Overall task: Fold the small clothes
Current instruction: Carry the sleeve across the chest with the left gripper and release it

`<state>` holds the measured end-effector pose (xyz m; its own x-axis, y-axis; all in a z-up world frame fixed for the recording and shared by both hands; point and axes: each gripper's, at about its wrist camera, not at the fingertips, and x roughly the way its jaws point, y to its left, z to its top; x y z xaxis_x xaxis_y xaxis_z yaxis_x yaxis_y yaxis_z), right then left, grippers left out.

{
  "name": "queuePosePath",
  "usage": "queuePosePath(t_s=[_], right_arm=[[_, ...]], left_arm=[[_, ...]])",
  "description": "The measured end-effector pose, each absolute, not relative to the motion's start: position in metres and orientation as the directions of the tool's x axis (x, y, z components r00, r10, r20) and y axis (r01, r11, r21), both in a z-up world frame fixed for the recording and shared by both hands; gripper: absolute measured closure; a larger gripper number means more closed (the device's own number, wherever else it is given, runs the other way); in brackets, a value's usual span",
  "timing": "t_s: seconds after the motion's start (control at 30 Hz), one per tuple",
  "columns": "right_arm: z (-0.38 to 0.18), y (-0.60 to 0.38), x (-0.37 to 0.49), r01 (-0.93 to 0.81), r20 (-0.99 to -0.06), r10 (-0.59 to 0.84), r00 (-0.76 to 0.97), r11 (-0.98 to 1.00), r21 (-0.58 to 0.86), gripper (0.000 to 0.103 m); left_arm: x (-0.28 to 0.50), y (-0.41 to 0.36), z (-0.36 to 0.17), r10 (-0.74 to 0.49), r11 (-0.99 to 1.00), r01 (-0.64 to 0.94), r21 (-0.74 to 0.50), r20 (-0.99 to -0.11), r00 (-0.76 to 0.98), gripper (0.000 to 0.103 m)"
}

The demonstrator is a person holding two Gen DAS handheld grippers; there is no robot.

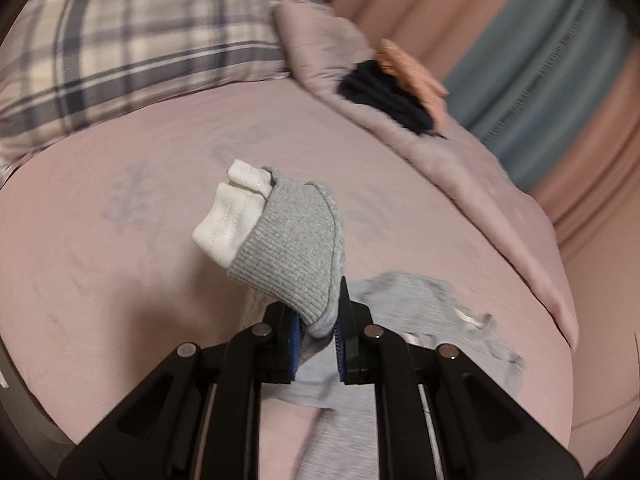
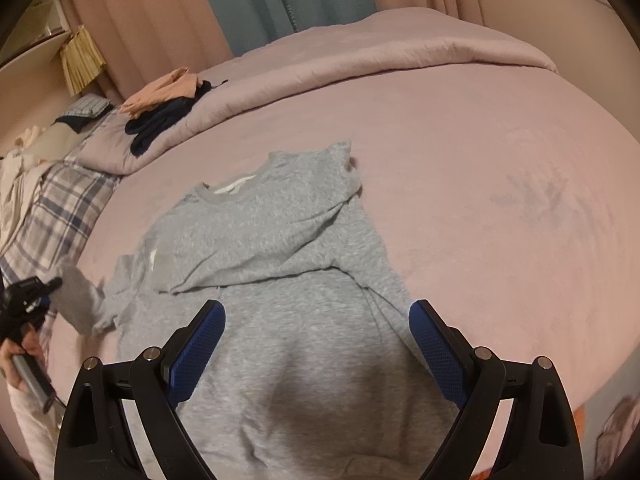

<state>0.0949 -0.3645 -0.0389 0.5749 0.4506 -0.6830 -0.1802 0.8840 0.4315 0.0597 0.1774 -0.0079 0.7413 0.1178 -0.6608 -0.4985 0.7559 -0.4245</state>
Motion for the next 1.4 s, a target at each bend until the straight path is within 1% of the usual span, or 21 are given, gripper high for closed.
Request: queuePosePath(t_s=[0.33, 0.57, 0.77, 0.97, 1.4], right_arm=[[-0.037, -0.377, 0.091, -0.160, -0.668, 0.446, 0.596, 0.881, 0.446, 0.010], [-0.041, -0.388, 0.091, -0.136, -0.667, 0.436, 0.605, 0.881, 0.453, 0.010], [-0.045, -0.397, 0.092, -0.111, -0.671, 0.426, 0.607, 0.881, 0.459, 0.010], [-0.053, -0.407, 0.095, -0.083, -0.685, 0.414, 0.600, 0.883, 0.461, 0.010], [-0.065, -0.424, 0.101, -0.039, -0.707, 0.396, 0.585, 0.885, 0.463, 0.010]], left_arm=[[0.093, 0.110, 0.021, 0.009, 0.848, -0.333, -0.411, -0.618, 0.786, 0.090], [0.115, 0.065, 0.020, -0.072, 0.890, -0.233, -0.393, -0.624, 0.778, 0.090], [0.139, 0.026, 0.000, -0.154, 0.907, -0.158, -0.390, -0.657, 0.738, 0.090], [0.166, -0.012, -0.034, -0.216, 0.922, -0.102, -0.374, -0.715, 0.665, 0.090], [0.189, -0.049, -0.084, -0.265, 0.927, -0.079, -0.367, -0.787, 0.556, 0.090]])
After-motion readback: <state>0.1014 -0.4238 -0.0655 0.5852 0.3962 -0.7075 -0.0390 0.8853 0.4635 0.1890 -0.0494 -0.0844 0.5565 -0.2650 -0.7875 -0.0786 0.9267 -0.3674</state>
